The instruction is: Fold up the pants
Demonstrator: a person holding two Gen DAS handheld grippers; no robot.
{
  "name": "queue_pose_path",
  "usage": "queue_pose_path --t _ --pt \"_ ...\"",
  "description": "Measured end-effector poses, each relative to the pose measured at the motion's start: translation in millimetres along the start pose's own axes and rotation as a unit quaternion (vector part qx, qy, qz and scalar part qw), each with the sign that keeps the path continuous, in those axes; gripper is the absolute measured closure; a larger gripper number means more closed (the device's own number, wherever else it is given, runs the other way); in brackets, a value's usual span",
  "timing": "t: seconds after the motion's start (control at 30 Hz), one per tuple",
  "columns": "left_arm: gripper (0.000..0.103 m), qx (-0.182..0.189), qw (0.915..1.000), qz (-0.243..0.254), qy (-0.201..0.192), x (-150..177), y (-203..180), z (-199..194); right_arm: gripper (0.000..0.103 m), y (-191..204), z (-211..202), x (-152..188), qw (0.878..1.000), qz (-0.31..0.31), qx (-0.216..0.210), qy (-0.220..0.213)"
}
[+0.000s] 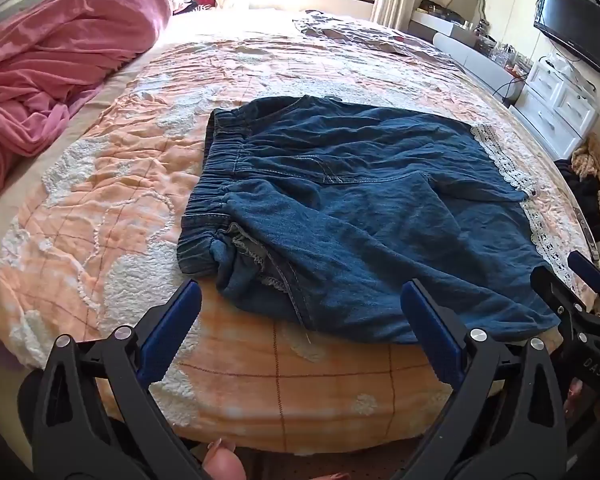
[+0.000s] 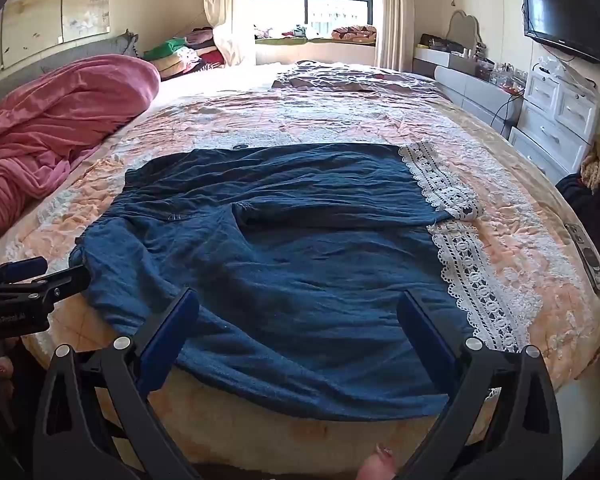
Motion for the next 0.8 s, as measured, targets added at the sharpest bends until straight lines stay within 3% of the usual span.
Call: queue_pose_path --t 0.8 --pt "0.009 -0.01 0.9999 0.01 0.001 -1.1 -2.3 2.4 0.004 -1.0 5.0 2.4 1.0 -0.011 0.007 0.006"
Point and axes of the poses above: each gripper's, at about its wrist camera, not at the fingertips, and z roughly the way its jaws point, y to its left, x to its underside, the point moved 2 cm from there along z, roughly the way its jaws point, and after that the axes turned 2 degrees about -z, right-handed, at the moved point
